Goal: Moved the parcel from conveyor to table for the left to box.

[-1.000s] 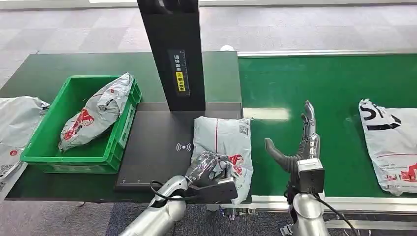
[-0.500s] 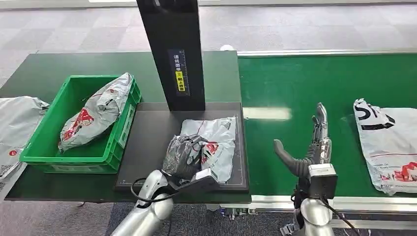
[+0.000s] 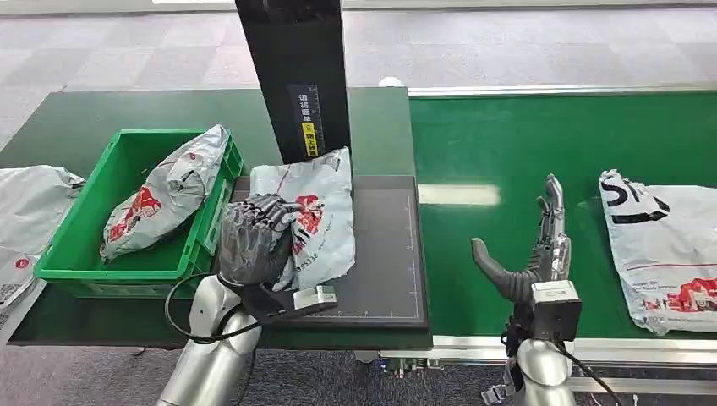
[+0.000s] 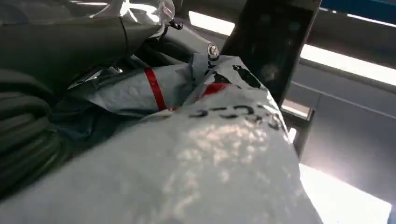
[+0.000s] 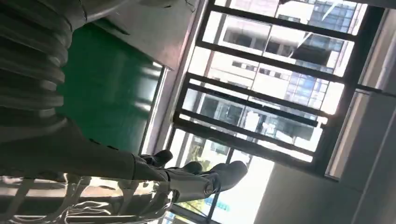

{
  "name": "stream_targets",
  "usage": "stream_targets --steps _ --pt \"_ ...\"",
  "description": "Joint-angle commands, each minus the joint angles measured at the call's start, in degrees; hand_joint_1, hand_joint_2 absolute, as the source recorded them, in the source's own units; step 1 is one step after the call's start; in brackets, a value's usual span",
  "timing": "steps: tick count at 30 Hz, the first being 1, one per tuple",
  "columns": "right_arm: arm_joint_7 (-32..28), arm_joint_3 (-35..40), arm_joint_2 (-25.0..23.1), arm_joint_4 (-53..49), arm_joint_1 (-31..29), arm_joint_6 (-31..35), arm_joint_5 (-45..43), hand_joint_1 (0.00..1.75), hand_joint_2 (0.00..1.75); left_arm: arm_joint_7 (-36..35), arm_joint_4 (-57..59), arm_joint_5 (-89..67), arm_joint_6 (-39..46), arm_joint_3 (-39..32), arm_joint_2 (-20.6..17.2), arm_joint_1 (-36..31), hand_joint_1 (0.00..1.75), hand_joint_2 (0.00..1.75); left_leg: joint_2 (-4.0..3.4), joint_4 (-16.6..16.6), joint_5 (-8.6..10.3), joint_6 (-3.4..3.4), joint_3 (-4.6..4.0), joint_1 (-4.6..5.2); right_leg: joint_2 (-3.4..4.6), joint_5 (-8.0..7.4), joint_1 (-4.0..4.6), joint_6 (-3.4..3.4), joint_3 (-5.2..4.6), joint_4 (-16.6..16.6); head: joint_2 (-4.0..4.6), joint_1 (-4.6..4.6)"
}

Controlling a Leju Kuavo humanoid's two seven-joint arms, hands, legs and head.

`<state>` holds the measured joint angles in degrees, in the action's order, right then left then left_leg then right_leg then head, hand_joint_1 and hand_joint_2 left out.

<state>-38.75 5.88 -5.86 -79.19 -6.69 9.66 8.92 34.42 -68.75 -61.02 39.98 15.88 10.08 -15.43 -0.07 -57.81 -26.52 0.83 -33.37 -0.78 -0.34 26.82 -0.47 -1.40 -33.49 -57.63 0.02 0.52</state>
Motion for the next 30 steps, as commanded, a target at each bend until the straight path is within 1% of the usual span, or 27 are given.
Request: stream_targets --steps 1,3,5,9,11,12,13,14,16,17,18,19,20,22,23,26,27,28,30 --pt "-0.1 -0.12 -0.88 2.25 -1.56 0.94 -0.56 0.0 1.75 -0.12 -5.79 -5.06 0.02 -11.64 2.38 -4.45 1.75 1.75 -0.02 0.01 -0.02 -0.03 0.07 -0.02 0.05 0.0 0.02 0.03 0.06 0.03 0.0 0.0" --pt "-0.18 0.13 -1.14 2.98 -2.08 1.16 -0.7 0.0 1.75 0.23 -5.43 -6.82 0.02 -14.83 2.49 -7.33 1.75 1.75 -0.06 0.05 -0.02 -0.04 0.16 -0.05 0.1 -0.03 0.05 0.04 0.16 0.11 0.0 0.02" --pt "-0.18 0.43 -1.13 3.13 -2.13 1.09 -0.71 0.0 1.75 0.18 -5.51 -7.8 0.02 -17.27 2.44 -9.01 1.75 1.75 -0.02 -0.05 0.01 -0.01 -0.05 -0.04 0.04 -0.02 0.03 0.01 -0.06 -0.03 0.0 0.0" --pt "-0.19 0.94 -0.72 5.39 -3.28 1.31 -0.92 0.0 1.75 -1.92 -4.6 -11.65 0.02 -24.37 2.54 -12.51 1.75 1.75 -0.11 -0.05 0.01 0.0 -0.02 -0.05 0.13 -0.05 0.05 0.01 -0.05 -0.04 0.0 0.0" --pt "-0.34 1.05 -0.69 5.3 -3.11 1.52 -0.97 0.0 1.75 -2.01 -3.55 -11.63 0.02 -25.73 2.29 -13.47 1.75 1.75 -0.16 -0.02 0.02 0.0 0.03 -0.04 0.18 -0.06 0.04 0.02 -0.02 -0.03 0.0 0.0" --pt "-0.44 1.1 -0.63 4.67 -2.62 1.87 -1.0 0.0 1.75 -3.95 -2.57 -12.76 0.02 -27.56 2.19 -14.53 1.75 1.75 -0.11 -0.02 0.02 0.0 0.02 -0.04 0.13 -0.05 0.04 0.01 -0.01 -0.03 0.0 0.02" --pt "-0.44 1.1 -0.63 4.67 -2.62 1.87 -1.0 0.0 1.75 -3.95 -2.57 -12.76 0.02 -27.56 2.19 -14.53 1.75 1.75 -0.17 0.07 0.05 -0.04 0.17 -0.05 0.21 -0.11 0.05 0.05 0.13 0.1 0.0 0.0" --pt "-0.31 1.01 -0.56 3.81 -1.98 2.11 -1.11 0.0 1.75 -7.47 -0.8 -14.3 0.02 -29.44 1.59 -16.19 1.75 1.75 -0.04 0.0 0.04 0.01 0.03 -0.04 0.06 -0.04 0.04 0.01 0.02 -0.01 0.0 0.0" --pt "-0.17 0.84 -0.73 3.19 -1.59 2.14 -1.19 0.0 1.75 -13.35 2.42 -17.0 0.02 -31.86 -0.57 -18.48 1.75 1.75 -0.01 0.01 0.04 0.01 0.06 -0.03 0.04 -0.02 0.03 0.01 0.05 -0.01 0.0 0.02" --pt "0.15 0.65 -1.15 2.9 -1.26 2.03 -1.09 0.0 1.75 -17.78 4.51 -18.83 0.02 -32.99 -2.6 -19.46 1.75 1.75 -0.03 0.04 0.05 0.0 0.1 -0.05 0.06 -0.04 0.05 0.01 0.08 0.02 0.0 0.0" --pt "0.21 0.65 -1.24 2.85 -1.19 1.98 -1.03 0.0 1.75 -18.42 4.79 -18.97 0.02 -33.38 -3.1 -19.54 1.75 1.75 -0.08 0.04 0.04 0.02 0.1 -0.02 0.1 -0.03 0.02 -0.01 0.05 -0.01 0.0 0.0" --pt "0.21 0.8 -1.39 2.83 -1.09 1.96 -0.99 0.0 1.75 -17.15 5.42 -17.27 0.02 -33.87 -4.41 -19.58 1.75 1.75 -0.13 0.11 0.04 0.01 0.2 -0.02 0.17 -0.05 0.02 0.0 0.12 0.05 0.0 0.02" --pt "0.29 0.91 -1.41 2.87 -1.11 1.94 -0.85 0.0 1.75 -19.41 7.43 -18.94 0.02 -35.84 -4.74 -20.14 1.75 1.75 -0.13 0.08 0.03 0.02 0.15 -0.02 0.15 -0.04 0.02 0.0 0.08 0.02 0.0 0.0" --pt "0.33 0.95 -1.37 2.88 -1.14 1.95 -0.79 0.0 1.75 -20.26 7.75 -19.4 0.02 -36.58 -4.99 -20.34 1.75 1.75 -0.22 0.1 0.02 0.03 0.19 -0.01 0.26 -0.03 0.02 -0.01 0.08 0.0 0.0 0.0" --pt "0.45 0.94 -1.23 2.73 -1.21 2.01 -0.72 0.0 1.75 -21.47 8.17 -20.5 0.02 -37.94 -5.7 -20.54 1.75 1.75 -0.23 0.14 0.03 0.02 0.24 -0.03 0.28 -0.05 0.03 -0.01 0.14 0.06 0.0 0.02" --pt "0.8 0.79 -0.94 1.77 -0.91 2.12 -0.72 0.0 1.75 -23.42 10.43 -21.1 0.02 -39.09 -6.83 -21.06 1.75 1.75 -0.11 0.05 0.05 0.03 0.11 -0.05 0.16 -0.01 0.05 0.01 0.03 -0.03 0.0 0.0" --pt "1.07 0.91 -0.8 1.45 -0.85 2.09 -0.76 0.0 1.75 -25.44 11.31 -22.43 0.02 -39.01 -7.23 -20.94 1.75 1.75 -0.07 0.06 0.05 0.01 0.14 -0.06 0.12 0.0 0.07 0.02 0.09 0.01 0.0 0.0" --pt "1.07 0.91 -0.8 1.45 -0.85 2.09 -0.76 0.0 1.75 -25.44 11.31 -22.43 0.02 -39.01 -7.23 -20.94 1.75 1.75 -0.09 0.05 0.05 0.02 0.08 -0.03 0.14 0.0 0.06 0.02 0.01 -0.03 0.0 0.0" --pt "1.88 1.31 -0.6 1.11 -0.72 1.67 -1.03 0.0 1.75 -29.96 16.18 -22.8 0.02 -35.38 -9.53 -20.7 1.75 1.75 -0.09 0.07 0.05 0.01 0.1 -0.05 0.16 -0.02 0.09 0.03 0.07 0.02 0.0 0.0"
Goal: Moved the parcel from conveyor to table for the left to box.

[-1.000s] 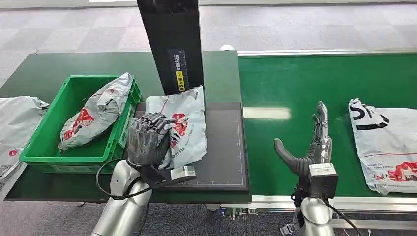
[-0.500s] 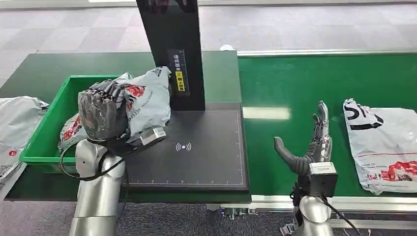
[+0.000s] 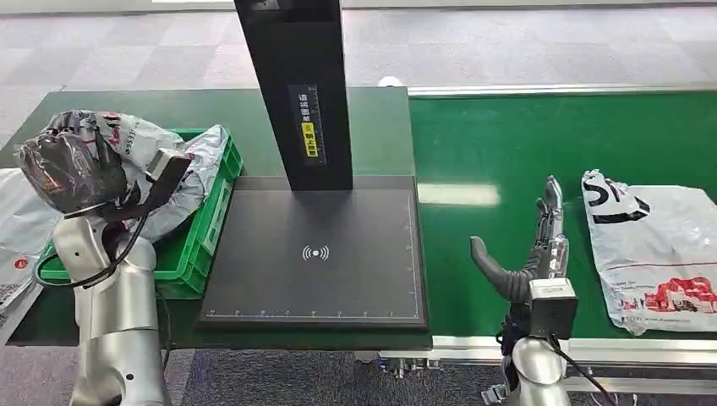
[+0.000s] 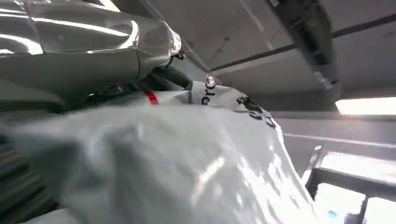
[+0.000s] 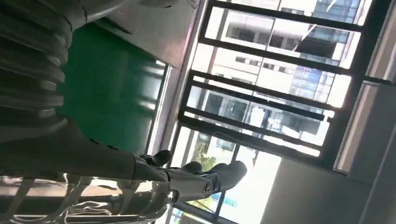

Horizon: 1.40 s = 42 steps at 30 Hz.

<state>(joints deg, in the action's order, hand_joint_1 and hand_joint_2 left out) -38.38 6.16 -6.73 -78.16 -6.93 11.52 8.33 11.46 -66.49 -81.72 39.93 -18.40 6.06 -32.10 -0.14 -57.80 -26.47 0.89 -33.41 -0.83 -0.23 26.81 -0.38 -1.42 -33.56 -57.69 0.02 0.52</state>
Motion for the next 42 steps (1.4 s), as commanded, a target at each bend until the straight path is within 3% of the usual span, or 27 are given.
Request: stream_targets --steps 1,2,3,5,7,9,10,11,12,18,23,26,30,32,34,36,39,42 --pt "1.67 0.89 0.29 -0.01 -0.38 0.11 -0.21 0.0 1.75 -6.03 11.38 -3.84 -4.36 -3.0 -5.38 -3.36 1.75 1.75 -0.04 0.03 0.0 -0.02 0.09 0.02 0.05 -0.01 -0.01 0.02 0.07 0.02 0.0 0.0" --pt "1.67 0.89 0.29 -0.01 -0.38 0.11 -0.21 0.0 1.75 -6.03 11.38 -3.84 -4.36 -3.0 -5.38 -3.36 1.75 1.75 0.01 0.16 0.03 -0.06 0.27 0.03 0.02 -0.03 -0.02 0.07 0.27 0.16 0.0 0.0" --pt "1.35 1.19 0.25 0.45 -0.45 0.05 -0.17 0.0 1.75 -9.59 23.2 -5.39 0.07 0.47 -5.39 -5.51 1.75 1.75 -0.03 0.07 0.0 -0.03 0.15 0.04 0.05 -0.01 -0.02 0.04 0.13 0.08 0.0 0.0" --pt "1.37 1.03 0.33 0.9 -0.57 0.0 -0.23 0.0 1.75 -10.04 30.14 -3.73 0.07 3.36 -6.03 -7.3 1.75 1.75 0.23 0.13 0.07 -0.04 0.19 0.05 -0.21 0.0 -0.03 0.05 0.25 0.13 0.0 0.0" --pt "0.79 0.9 0.54 1.32 -0.7 -0.08 -0.29 0.0 1.75 -9.43 32.67 -4.03 0.07 5.64 -5.59 -7.64 1.75 1.75 0.33 0.18 0.11 -0.06 0.25 0.03 -0.32 -0.01 -0.02 0.07 0.33 0.24 0.0 0.0" --pt "0.79 0.83 0.77 1.28 -0.74 -0.07 -0.31 0.0 1.75 -8.26 27.15 -2.91 0.07 7.04 -4.45 -4.99 1.75 1.75 0.33 0.11 0.08 -0.07 0.16 0.05 -0.34 -0.02 -0.03 0.07 0.25 0.18 0.0 0.0" --pt "1.0 1.13 0.87 1.14 -0.68 0.53 0.07 0.0 1.75 -8.19 27.69 -2.19 0.07 8.02 -4.2 -4.65 1.19 1.75 0.22 0.01 0.03 -0.05 0.06 0.01 -0.24 -0.01 0.0 0.05 0.14 0.1 0.0 0.0" --pt "1.02 0.92 0.99 0.72 -0.72 0.54 0.04 0.0 1.75 -10.62 27.71 -3.59 0.07 9.78 -3.92 -3.94 0.16 1.75 0.09 0.02 0.02 -0.04 0.04 0.03 -0.11 -0.03 -0.04 0.03 0.05 0.08 0.0 -0.02" --pt "1.02 0.92 0.99 0.72 -0.72 0.54 0.04 0.0 1.75 -10.62 27.71 -3.59 0.07 9.78 -3.92 -3.94 0.0 1.75 0.15 0.09 0.03 -0.07 0.14 0.06 -0.17 -0.02 -0.05 0.07 0.19 0.16 0.0 0.0" --pt "2.08 1.35 0.72 -0.79 0.37 0.16 0.6 0.0 1.75 -10.12 21.7 0.36 0.07 10.59 -2.69 -1.12 0.0 1.75 0.11 0.07 0.02 -0.05 0.14 0.07 -0.11 -0.03 -0.07 0.05 0.17 0.14 0.0 0.0" --pt "2.15 1.31 0.44 -0.95 1.07 0.22 0.85 0.0 1.75 0.7 10.19 9.22 0.07 5.32 1.5 4.29 0.0 1.75 0.05 0.05 -0.01 -0.06 0.12 0.04 -0.06 -0.03 -0.07 0.06 0.14 0.14 0.0 0.02" --pt "2.12 0.96 0.4 -1.39 1.6 0.32 0.9 0.0 1.75 12.97 7.63 16.47 0.07 0.56 5.33 5.38 0.0 1.75 0.07 0.05 -0.05 -0.08 0.17 0.04 -0.07 0.01 -0.06 0.08 0.21 0.15 0.0 0.0" --pt "1.63 0.18 0.65 -0.39 1.57 0.38 0.65 0.0 1.75 17.7 11.53 25.36 0.07 5.79 5.77 5.84 0.0 1.75 0.11 0.12 -0.02 -0.11 0.27 0.04 -0.1 -0.03 -0.07 0.11 0.33 0.25 0.0 0.0" --pt "0.98 -0.28 0.81 0.02 1.65 -0.39 0.38 0.0 1.75 17.9 10.69 41.0 -4.63 14.6 3.39 7.81 0.0 1.75 0.19 0.09 0.02 -0.08 0.16 0.07 -0.18 -0.02 -0.08 0.08 0.24 0.19 0.0 0.0" --pt "-0.44 -0.29 1.43 2.3 0.9 -2.17 -1.55 0.0 1.75 19.2 5.96 61.61 -21.74 19.95 2.32 11.49 0.0 1.75 0.1 0.05 0.01 -0.04 0.06 0.08 -0.11 -0.03 -0.1 0.05 0.1 0.11 0.0 0.0" --pt "-1.62 -0.34 1.53 3.91 0.45 -2.32 -2.29 0.0 1.75 20.7 5.28 63.85 -23.79 23.99 1.51 13.06 0.0 1.75 0.02 0.1 -0.02 -0.06 0.18 0.04 -0.03 -0.03 -0.08 0.06 0.21 0.2 0.0 0.0" --pt "-1.62 1.0 2.13 3.78 -0.03 -2.2 -3.11 0.0 1.75 23.61 5.25 76.85 -40.48 29.02 2.05 15.7 0.0 1.75 0.12 0.08 0.0 -0.06 0.16 0.07 -0.14 0.0 -0.12 0.05 0.19 0.16 0.0 0.0" --pt "-1.62 1.55 2.56 4.06 -0.06 -1.33 -2.72 0.0 1.75 24.58 7.31 79.11 -43.62 31.65 2.6 15.23 0.0 1.75 0.11 0.08 -0.02 -0.08 0.16 0.08 -0.12 -0.01 -0.13 0.09 0.21 0.18 0.0 0.0"
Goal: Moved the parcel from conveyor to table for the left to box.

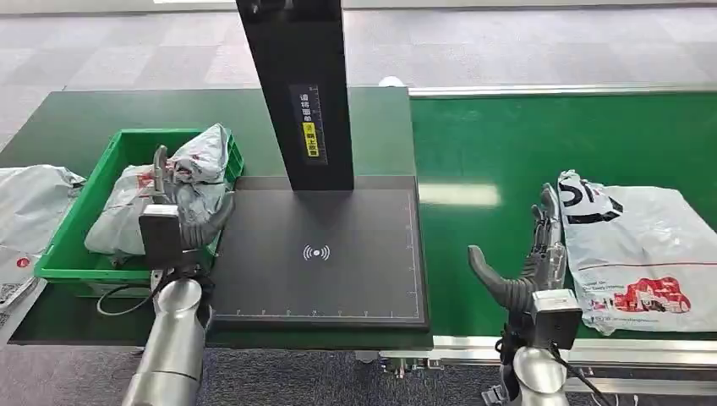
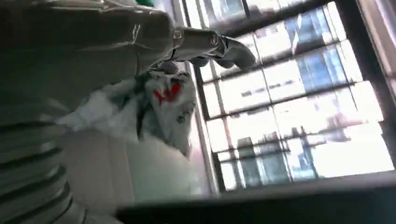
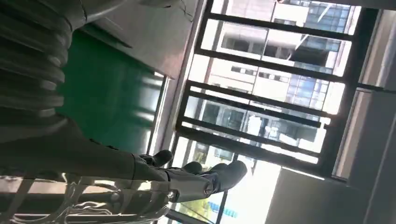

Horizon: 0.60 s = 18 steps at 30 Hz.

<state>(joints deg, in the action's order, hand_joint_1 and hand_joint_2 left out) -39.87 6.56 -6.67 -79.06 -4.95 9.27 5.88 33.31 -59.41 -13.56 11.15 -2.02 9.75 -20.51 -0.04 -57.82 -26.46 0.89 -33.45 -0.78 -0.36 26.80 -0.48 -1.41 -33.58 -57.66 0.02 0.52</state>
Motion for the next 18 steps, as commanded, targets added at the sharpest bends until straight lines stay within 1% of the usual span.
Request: stream_targets --steps 1,2,3,4,6,8,9,10,11,13,14,15,16,18 --pt "-0.13 1.04 2.58 4.72 -1.64 1.3 -0.27 0.0 1.75 2.59 0.66 11.08 -15.78 16.0 -1.13 3.49 0.0 1.75 0.02 0.07 -0.01 -0.07 0.13 0.03 0.0 0.0 -0.02 0.07 0.16 0.11 0.0 0.0" --pt "-0.13 1.04 2.58 4.72 -1.64 1.3 -0.27 0.0 1.75 2.59 0.66 11.08 -15.78 16.0 -1.13 3.49 0.0 1.75 0.04 0.06 0.0 -0.05 0.08 0.02 -0.02 0.0 -0.01 0.06 0.13 0.09 0.0 0.0" --pt "-0.13 0.71 3.3 3.22 0.21 1.44 -0.58 0.0 1.75 3.76 2.33 11.14 -16.77 17.71 -0.21 3.31 0.0 1.75 0.04 0.16 -0.01 -0.12 0.27 0.01 0.0 -0.02 0.0 0.12 0.36 0.26 0.0 0.02" --pt "-0.13 0.49 3.75 2.98 0.95 1.62 -0.8 0.0 1.75 4.68 5.53 11.54 -17.61 19.24 0.46 2.13 0.0 1.75 0.09 0.1 0.0 -0.06 0.15 0.03 -0.07 0.01 -0.02 0.06 0.21 0.14 0.0 -0.02" --pt "-0.13 0.05 3.83 3.21 0.85 1.57 -1.23 0.0 1.75 5.45 8.23 11.64 -17.7 20.31 1.23 0.88 0.0 1.75 0.31 0.13 0.04 -0.08 0.18 0.04 -0.27 0.03 -0.04 0.07 0.31 0.21 0.0 0.0" --pt "-0.13 0.32 3.78 2.07 0.61 2.46 -1.21 0.0 1.75 6.31 10.21 12.09 -18.34 21.42 1.63 -0.66 0.0 1.75 0.19 0.05 0.02 -0.05 0.07 0.06 -0.18 0.03 -0.06 0.05 0.13 0.1 0.0 0.0" --pt "-0.13 0.75 3.7 1.24 0.71 3.61 -1.01 0.0 1.75 5.75 10.47 12.77 -20.37 22.58 1.55 -1.51 0.0 1.75 0.19 0.08 0.02 -0.07 0.13 0.05 -0.17 0.02 -0.05 0.07 0.21 0.15 0.0 0.0" --pt "-0.13 1.16 3.67 0.7 1.0 4.07 -0.95 0.0 1.75 4.95 10.41 12.73 -21.68 23.5 1.4 -2.04 0.0 1.75 0.09 0.02 0.0 -0.05 0.05 0.05 -0.08 0.01 -0.05 0.05 0.08 0.07 0.0 0.0" --pt "-0.13 1.27 3.58 0.65 1.07 4.16 -0.9 0.0 1.75 4.83 10.32 12.78 -21.74 23.54 1.49 -2.18 0.0 1.75 0.11 0.05 0.01 -0.07 0.13 0.05 -0.08 0.0 -0.05 0.07 0.18 0.14 0.0 0.0" --pt "-0.11 2.39 3.85 -0.58 2.11 4.76 -0.9 0.0 1.75 2.67 8.58 14.17 -25.79 24.87 1.31 -1.72 0.0 1.75 0.12 0.01 0.01 -0.04 0.03 0.06 -0.1 0.02 -0.06 0.03 0.05 0.06 0.0 0.0" --pt "-0.11 2.63 3.96 -0.86 2.3 4.76 -0.89 0.0 1.75 2.46 8.26 14.31 -26.18 25.15 1.27 -1.56 0.0 1.75 0.16 0.06 0.01 -0.05 0.13 0.04 -0.13 0.03 -0.04 0.05 0.18 0.13 0.0 0.0" --pt "-0.09 3.23 4.15 -1.61 2.91 4.81 -0.92 0.0 1.75 2.0 7.25 14.42 -26.35 25.97 1.05 -0.91 0.0 1.75 0.08 0.04 -0.01 -0.04 0.1 0.05 -0.05 0.03 -0.05 0.04 0.1 0.08 0.0 0.0" --pt "0.0 4.02 4.25 -1.2 2.79 4.61 -0.83 0.0 1.75 1.67 7.08 15.35 -27.78 26.66 0.44 -0.57 0.0 1.75 0.12 0.15 -0.01 -0.08 0.29 0.03 -0.07 0.02 -0.03 0.07 0.33 0.24 0.0 0.0" --pt "0.0 4.44 4.08 -0.47 2.26 4.7 -0.88 0.0 1.75 1.25 7.67 16.1 -28.56 27.06 -0.34 -0.6 0.0 1.75 -0.04 0.05 -0.02 -0.03 0.11 0.05 0.06 0.01 -0.06 0.03 0.08 0.08 0.0 0.0"
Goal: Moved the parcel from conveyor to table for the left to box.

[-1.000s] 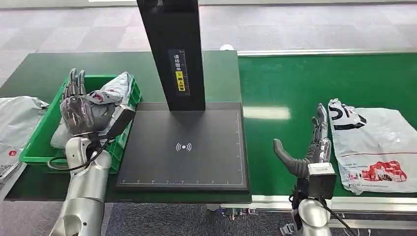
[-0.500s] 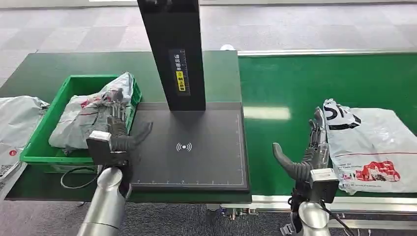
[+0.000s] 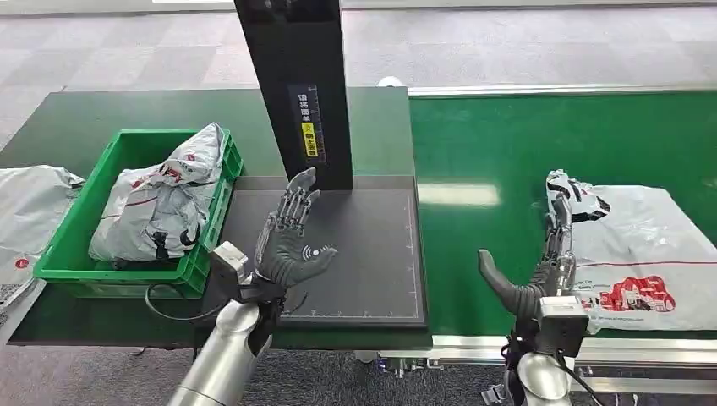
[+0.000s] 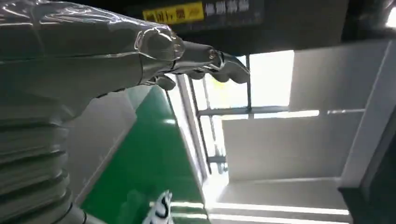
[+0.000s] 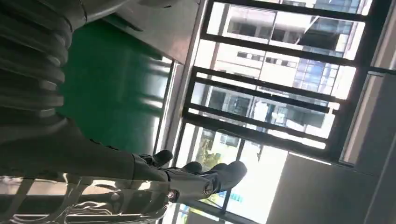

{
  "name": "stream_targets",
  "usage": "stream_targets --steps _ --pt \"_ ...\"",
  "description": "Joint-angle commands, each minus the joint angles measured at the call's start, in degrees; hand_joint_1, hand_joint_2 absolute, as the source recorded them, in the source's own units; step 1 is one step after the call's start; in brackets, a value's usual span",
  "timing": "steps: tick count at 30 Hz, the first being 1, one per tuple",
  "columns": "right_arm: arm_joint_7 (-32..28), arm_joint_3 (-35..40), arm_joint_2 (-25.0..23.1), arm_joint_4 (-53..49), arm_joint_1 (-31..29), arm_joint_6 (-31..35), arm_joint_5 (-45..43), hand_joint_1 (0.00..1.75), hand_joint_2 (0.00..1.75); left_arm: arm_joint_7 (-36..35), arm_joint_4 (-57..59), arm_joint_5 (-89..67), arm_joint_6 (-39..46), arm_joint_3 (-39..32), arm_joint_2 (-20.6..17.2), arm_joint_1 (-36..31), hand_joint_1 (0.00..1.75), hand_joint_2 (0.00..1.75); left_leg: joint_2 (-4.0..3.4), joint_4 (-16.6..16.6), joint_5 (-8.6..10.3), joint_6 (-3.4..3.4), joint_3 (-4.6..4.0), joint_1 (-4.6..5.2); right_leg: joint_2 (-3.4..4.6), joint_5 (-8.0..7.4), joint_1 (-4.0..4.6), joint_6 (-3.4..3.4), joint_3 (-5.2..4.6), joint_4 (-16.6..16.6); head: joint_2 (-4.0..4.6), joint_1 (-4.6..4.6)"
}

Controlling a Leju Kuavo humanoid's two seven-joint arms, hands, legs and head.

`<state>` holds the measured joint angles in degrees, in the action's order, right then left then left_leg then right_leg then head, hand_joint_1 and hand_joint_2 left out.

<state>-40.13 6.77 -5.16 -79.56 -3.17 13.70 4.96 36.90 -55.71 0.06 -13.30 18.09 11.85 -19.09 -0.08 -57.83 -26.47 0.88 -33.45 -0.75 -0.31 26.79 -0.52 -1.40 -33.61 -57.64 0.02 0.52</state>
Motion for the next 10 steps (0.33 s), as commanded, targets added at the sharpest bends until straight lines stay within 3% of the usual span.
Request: stream_targets --steps 1,10 --pt "0.13 4.8 2.65 1.77 -0.97 -0.33 0.06 0.0 1.75 -1.24 4.47 2.23 -3.46 7.62 -3.37 -2.02 0.0 1.75 -0.02 0.12 -0.03 -0.05 0.23 0.0 0.05 0.01 0.0 0.04 0.24 0.15 0.0 0.0" --pt "0.13 4.91 2.26 2.17 -3.91 0.22 1.3 0.0 1.75 0.45 4.62 3.17 -5.62 7.23 -3.77 -1.59 0.0 1.75 -0.07 0.11 0.01 -0.05 0.15 0.02 0.09 -0.03 -0.02 0.04 0.14 0.08 0.0 0.02"
